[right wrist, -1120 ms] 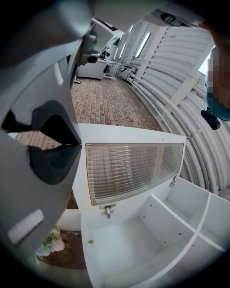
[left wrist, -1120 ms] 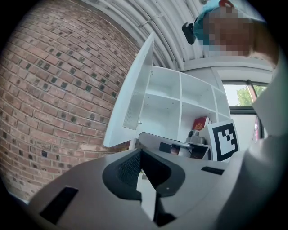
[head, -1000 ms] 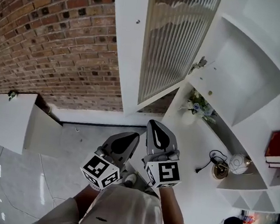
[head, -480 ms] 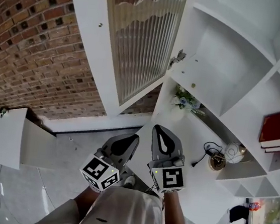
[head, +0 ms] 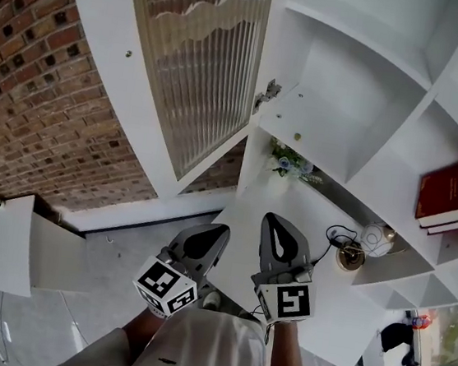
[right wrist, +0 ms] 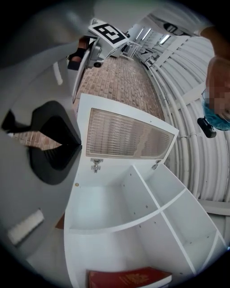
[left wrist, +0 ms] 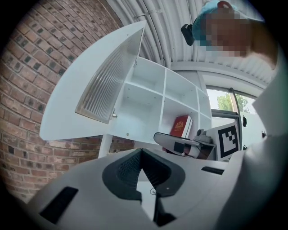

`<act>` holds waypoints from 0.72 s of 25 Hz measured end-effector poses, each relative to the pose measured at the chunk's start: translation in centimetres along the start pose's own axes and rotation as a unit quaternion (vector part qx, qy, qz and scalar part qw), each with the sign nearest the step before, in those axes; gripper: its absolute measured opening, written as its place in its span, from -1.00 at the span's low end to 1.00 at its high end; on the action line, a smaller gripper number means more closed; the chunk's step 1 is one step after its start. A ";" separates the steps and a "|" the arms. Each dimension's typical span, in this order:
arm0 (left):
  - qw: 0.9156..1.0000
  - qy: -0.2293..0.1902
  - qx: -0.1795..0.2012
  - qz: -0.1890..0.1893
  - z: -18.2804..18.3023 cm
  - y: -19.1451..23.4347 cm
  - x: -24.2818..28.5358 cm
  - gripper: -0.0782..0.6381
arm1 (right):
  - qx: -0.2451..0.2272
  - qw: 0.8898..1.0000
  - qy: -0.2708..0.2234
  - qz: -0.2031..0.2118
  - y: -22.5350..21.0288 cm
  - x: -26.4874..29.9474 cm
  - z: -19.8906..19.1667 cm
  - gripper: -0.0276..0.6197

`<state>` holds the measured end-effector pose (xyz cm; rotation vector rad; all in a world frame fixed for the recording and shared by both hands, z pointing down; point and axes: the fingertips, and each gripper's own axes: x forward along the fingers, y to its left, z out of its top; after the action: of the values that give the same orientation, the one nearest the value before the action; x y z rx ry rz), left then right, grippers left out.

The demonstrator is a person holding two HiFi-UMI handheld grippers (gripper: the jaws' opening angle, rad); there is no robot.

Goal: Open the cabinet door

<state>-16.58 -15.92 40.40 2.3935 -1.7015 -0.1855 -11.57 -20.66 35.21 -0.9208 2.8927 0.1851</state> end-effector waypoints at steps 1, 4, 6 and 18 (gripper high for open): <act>1.000 0.001 0.000 -0.004 0.0 -0.1 0.1 -0.76 | 0.000 1.000 0.000 -0.008 -0.5 -0.4 0.0 -0.91; 1.000 0.001 0.002 -0.012 0.2 -0.3 0.4 -0.76 | -0.005 1.000 0.004 -0.030 -1.9 -1.5 -0.3 -0.91; 1.000 0.001 0.000 -0.015 0.1 -0.3 0.6 -0.76 | -0.004 0.999 0.007 -0.043 -2.8 -2.2 -0.6 -0.91; 0.999 0.000 0.018 -0.031 0.8 -0.4 1.1 -0.76 | -0.018 0.997 0.014 -0.079 -4.5 -5.6 -1.4 -0.91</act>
<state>-16.00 -16.87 39.55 2.4737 -1.6452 -0.1652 -4.45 -21.35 36.93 -1.1611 2.8326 0.2142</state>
